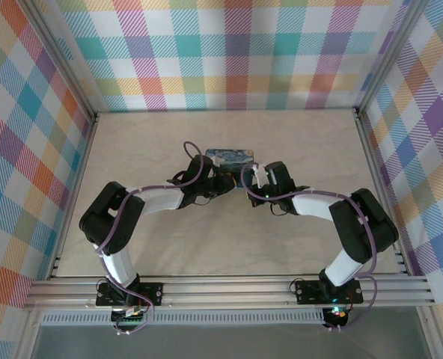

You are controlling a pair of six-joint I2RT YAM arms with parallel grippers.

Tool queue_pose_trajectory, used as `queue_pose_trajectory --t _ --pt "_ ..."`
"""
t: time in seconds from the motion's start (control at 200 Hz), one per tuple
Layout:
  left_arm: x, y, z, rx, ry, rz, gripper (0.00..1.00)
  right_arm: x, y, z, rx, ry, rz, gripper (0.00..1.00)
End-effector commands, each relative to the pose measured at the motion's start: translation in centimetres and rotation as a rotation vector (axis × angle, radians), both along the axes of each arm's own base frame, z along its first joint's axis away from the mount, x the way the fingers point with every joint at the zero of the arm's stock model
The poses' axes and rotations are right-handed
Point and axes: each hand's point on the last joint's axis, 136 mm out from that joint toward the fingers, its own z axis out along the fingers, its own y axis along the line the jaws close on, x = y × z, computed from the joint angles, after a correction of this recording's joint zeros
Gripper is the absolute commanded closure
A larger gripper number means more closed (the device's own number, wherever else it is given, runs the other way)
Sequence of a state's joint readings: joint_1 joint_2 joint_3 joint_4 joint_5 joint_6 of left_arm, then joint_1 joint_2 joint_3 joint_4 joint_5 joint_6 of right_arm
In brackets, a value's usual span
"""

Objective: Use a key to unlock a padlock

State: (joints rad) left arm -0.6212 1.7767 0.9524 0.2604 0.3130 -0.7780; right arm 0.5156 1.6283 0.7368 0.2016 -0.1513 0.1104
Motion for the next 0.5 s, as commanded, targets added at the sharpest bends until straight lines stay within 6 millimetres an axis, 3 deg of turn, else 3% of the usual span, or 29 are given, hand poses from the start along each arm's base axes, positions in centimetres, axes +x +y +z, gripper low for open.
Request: queue_pose_trajectory --t 0.0,0.3,0.495 --pt "-0.4 -0.6 2.1 -0.034 -0.037 -0.006 0.83 0.3 1.1 1.6 0.046 -0.032 0.057 0.97" --pt "-0.2 -0.7 2.3 -0.036 -0.037 -0.004 0.83 -2.0 2.1 1.4 0.111 -0.004 0.108 0.97" --pt "-0.2 -0.7 2.3 -0.036 -0.035 -0.003 0.83 -1.8 2.9 1.7 0.144 -0.003 0.115 0.97"
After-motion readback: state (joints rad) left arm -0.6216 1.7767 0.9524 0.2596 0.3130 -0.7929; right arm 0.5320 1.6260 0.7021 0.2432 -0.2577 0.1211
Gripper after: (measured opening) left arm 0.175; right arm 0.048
